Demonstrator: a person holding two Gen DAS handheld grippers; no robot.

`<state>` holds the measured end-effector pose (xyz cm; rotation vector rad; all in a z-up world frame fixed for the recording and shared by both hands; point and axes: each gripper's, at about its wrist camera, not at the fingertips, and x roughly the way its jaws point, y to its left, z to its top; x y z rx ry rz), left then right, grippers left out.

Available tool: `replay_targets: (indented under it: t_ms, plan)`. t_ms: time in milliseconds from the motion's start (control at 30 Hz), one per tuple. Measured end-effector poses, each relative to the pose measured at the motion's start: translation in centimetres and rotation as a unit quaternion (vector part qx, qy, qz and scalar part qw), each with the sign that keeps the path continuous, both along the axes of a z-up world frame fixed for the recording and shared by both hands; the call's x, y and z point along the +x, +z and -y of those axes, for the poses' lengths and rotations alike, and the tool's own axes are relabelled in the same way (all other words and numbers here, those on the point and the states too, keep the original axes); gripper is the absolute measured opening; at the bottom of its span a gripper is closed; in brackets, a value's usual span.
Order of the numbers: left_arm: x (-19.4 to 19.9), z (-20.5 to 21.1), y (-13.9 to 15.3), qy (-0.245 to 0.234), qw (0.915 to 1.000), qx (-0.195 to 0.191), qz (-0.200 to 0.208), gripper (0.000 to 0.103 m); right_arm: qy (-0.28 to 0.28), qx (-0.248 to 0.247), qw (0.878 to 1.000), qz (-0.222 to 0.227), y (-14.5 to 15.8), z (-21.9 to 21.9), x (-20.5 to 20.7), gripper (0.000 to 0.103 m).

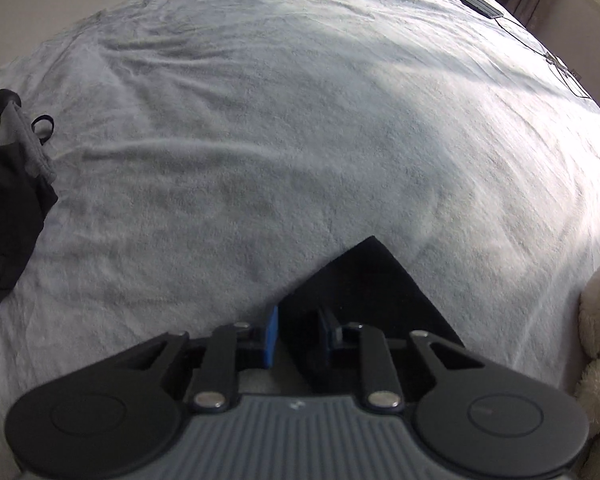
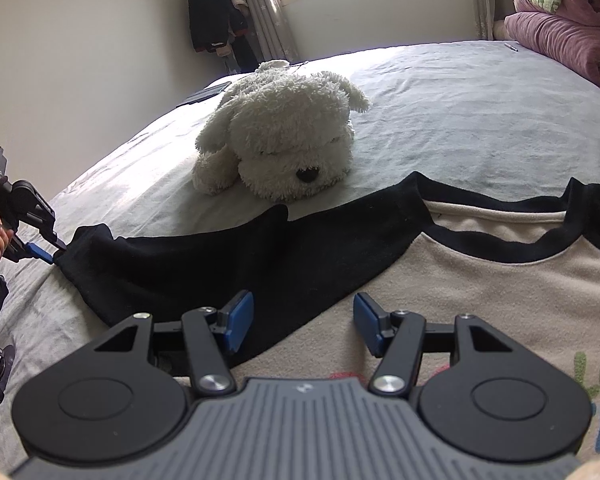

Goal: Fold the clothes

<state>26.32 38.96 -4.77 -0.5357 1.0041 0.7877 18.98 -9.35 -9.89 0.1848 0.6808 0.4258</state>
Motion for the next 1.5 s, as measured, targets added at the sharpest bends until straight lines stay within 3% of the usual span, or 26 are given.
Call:
replay_targets:
  t_ms: [33, 233, 400, 500, 567, 600, 667, 733, 1000, 1133, 1167, 1200, 1500]
  plan:
    - [-0.1, 0.0, -0.3, 0.008, 1.0000, -0.003, 0.004, 0.005, -0.001, 0.001, 1.000, 0.000, 0.0, 0.1, 0.0, 0.060]
    - [-0.9, 0.1, 2.2, 0.020, 0.9986, 0.045, 0.018, 0.004, -0.007, 0.009, 1.000, 0.002, 0.3, 0.6, 0.1, 0.060]
    - [-1.3, -0.5, 1.4, 0.032, 0.9987, 0.036, -0.018, 0.005, -0.005, 0.012, 1.000, 0.002, 0.4, 0.7, 0.0, 0.060]
    - [-1.6, -0.5, 0.4, 0.044, 0.9977, 0.038, -0.034, 0.010, -0.006, 0.014, 1.000, 0.001, 0.4, 0.8, 0.1, 0.060]
    - [-1.5, 0.4, 0.8, 0.035, 0.9966, 0.070, -0.024, 0.016, -0.008, 0.015, 1.000, 0.001, 0.4, 1.0, 0.1, 0.060]
    - [-1.2, 1.1, 1.2, 0.018, 0.9962, 0.084, -0.014, 0.020, -0.010, 0.017, 1.000, 0.001, 0.4, 1.1, 0.2, 0.060]
    - [-0.4, 2.0, 1.7, -0.018, 0.9956, 0.092, 0.000, 0.039, -0.011, 0.018, 1.000, 0.000, 0.4, 1.2, 0.2, 0.060]
    - [0.6, 2.6, 1.9, -0.042, 0.9946, 0.095, -0.003, 0.042, -0.011, 0.017, 1.000, -0.001, 0.4, 1.2, 0.2, 0.060]
    - [1.8, 2.3, 1.8, -0.063, 0.9945, 0.071, 0.044, 0.042, -0.006, 0.013, 1.000, -0.002, 0.2, 0.9, 0.2, 0.060]
    - [2.3, 2.3, 1.3, -0.069, 0.9941, 0.076, 0.037, 0.038, -0.007, 0.012, 1.000, -0.004, 0.1, 0.9, 0.2, 0.060]
    - [2.4, 2.3, 1.2, -0.070, 0.9941, 0.076, 0.035, 0.027, -0.007, 0.012, 1.000, -0.005, 0.1, 1.0, 0.2, 0.060]
    - [2.5, 2.3, 1.1, -0.071, 0.9941, 0.075, 0.033, 0.024, -0.007, 0.012, 1.000, -0.005, 0.1, 0.9, 0.2, 0.060]
    - [3.9, 1.9, -0.1, -0.049, 0.9977, 0.043, 0.018, 0.023, -0.006, 0.006, 1.000, -0.005, -0.1, 0.7, 0.2, 0.060]
